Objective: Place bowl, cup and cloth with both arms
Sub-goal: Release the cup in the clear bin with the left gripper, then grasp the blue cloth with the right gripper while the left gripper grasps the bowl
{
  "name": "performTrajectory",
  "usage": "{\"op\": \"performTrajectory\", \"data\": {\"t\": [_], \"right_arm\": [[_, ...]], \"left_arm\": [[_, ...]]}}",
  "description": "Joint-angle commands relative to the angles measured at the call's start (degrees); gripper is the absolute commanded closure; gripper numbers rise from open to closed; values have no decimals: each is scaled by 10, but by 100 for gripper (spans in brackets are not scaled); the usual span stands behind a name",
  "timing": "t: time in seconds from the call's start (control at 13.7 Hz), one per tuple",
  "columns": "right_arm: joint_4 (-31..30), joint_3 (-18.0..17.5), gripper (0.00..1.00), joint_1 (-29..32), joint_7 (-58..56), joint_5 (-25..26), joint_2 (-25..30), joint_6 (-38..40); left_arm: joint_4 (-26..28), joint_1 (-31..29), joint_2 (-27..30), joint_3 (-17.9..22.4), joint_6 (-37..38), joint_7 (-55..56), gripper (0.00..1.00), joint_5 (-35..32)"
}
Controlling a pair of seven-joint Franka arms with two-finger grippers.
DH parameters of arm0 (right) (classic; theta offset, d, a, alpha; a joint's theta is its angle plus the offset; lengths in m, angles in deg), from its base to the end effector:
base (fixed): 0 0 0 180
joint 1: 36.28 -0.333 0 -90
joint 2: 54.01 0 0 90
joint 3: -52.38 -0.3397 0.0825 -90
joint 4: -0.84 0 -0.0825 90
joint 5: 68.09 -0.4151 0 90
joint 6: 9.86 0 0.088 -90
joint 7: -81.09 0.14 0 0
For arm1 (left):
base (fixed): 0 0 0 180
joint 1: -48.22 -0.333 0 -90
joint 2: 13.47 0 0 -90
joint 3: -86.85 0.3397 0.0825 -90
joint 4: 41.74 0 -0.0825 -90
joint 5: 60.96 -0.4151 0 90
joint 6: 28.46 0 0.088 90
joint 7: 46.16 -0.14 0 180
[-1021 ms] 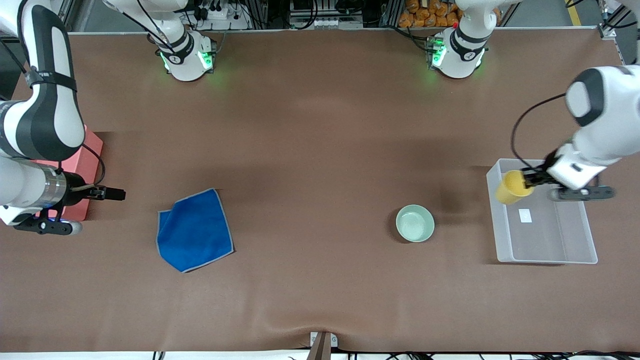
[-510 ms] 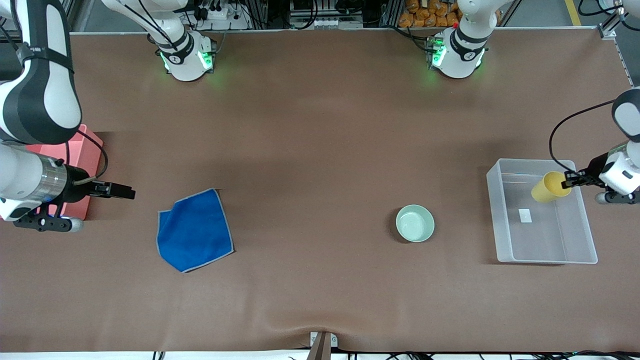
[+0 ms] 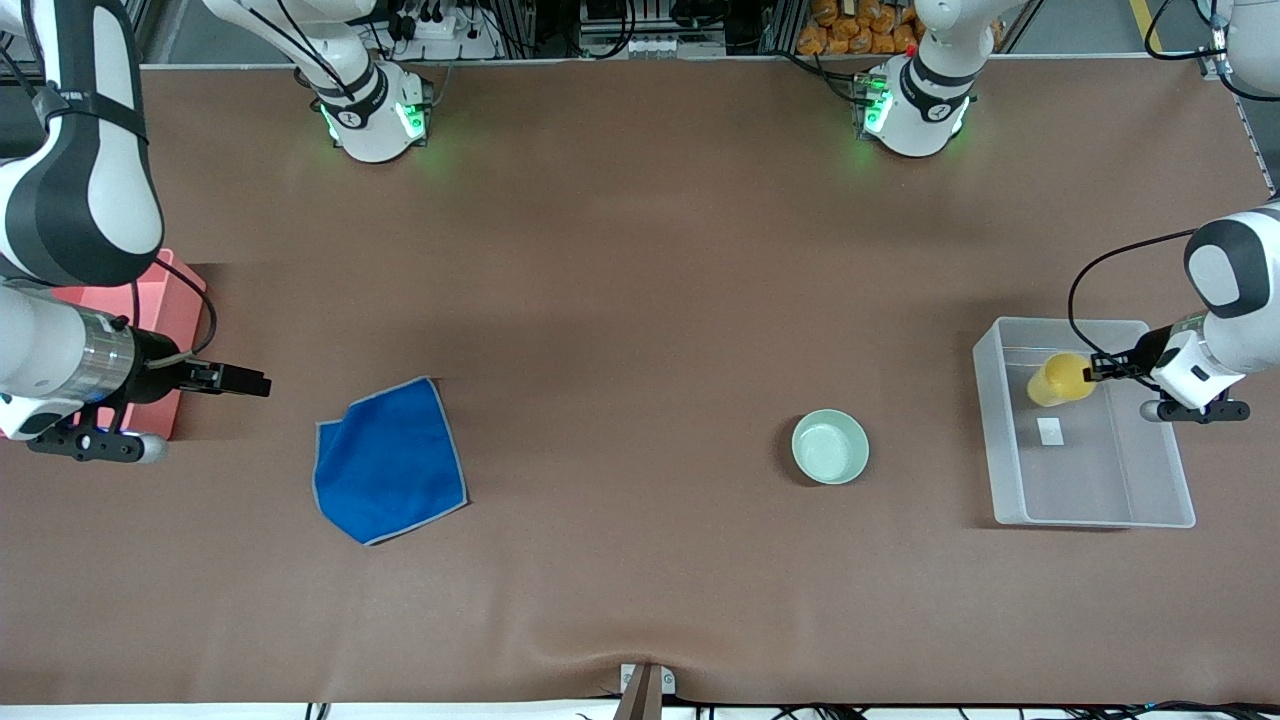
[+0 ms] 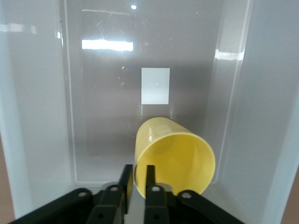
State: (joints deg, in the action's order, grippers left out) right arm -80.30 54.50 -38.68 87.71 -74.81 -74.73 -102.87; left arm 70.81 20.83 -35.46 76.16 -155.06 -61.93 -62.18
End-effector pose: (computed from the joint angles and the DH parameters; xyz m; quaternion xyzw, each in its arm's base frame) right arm 0.6860 0.0226 0.4659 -0.9938 0.0619 0.0799 0.0468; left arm 0.5986 0.1827 0.2379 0.9975 0.0055 -0.0556 0.0443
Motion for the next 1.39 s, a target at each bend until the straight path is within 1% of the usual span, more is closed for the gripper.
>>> {"op": "performTrajectory", "data": {"t": [0.0,0.15,0.22,0.29,0.44,0.58,0.66,0.73,0.8,0.95,1.02,1.09,1.17,1.31], "right_arm": [[-1,3,0,0,11,0,-5,0],[-4,3,0,3,13,0,-25,-3],[-4,4,0,5,13,0,-44,-9],[-4,4,0,6,13,0,-65,-20],[-6,3,0,6,13,-1,-102,-53],[-6,3,0,0,14,-7,-138,-91],[-6,3,0,-4,14,-7,-154,-108],[-7,3,0,-2,14,-7,-160,-113],[-11,3,0,-3,14,-8,-161,-113],[-31,3,0,-8,15,-9,-164,-125],[-43,3,0,-9,17,-10,-164,-134],[-50,3,0,-9,28,-11,-164,-144],[-59,3,0,-7,37,-11,-164,-156],[-92,3,0,-5,38,-13,-164,-191]], "left_arm": [[-11,-5,15,-6,6,-1,0,-13],[-12,-5,55,-10,22,-2,0,-13],[-20,-2,75,-13,35,-1,0,-12],[-32,1,83,-20,43,-1,0,-7],[-66,1,79,-72,58,-2,0,-6],[-85,4,67,-135,58,1,0,-5],[-97,6,51,-168,58,6,0,-5],[-115,11,25,-191,58,7,0,-7],[-130,28,-6,-197,58,4,0,-6],[-159,71,-72,-197,52,2,0,-13],[-169,97,-96,-195,42,10,0,-14],[-172,122,-116,-183,19,13,0,-13],[-172,139,-124,-158,-3,28,0,-13],[-173,160,-137,-133,-15,65,0,-14]]}}
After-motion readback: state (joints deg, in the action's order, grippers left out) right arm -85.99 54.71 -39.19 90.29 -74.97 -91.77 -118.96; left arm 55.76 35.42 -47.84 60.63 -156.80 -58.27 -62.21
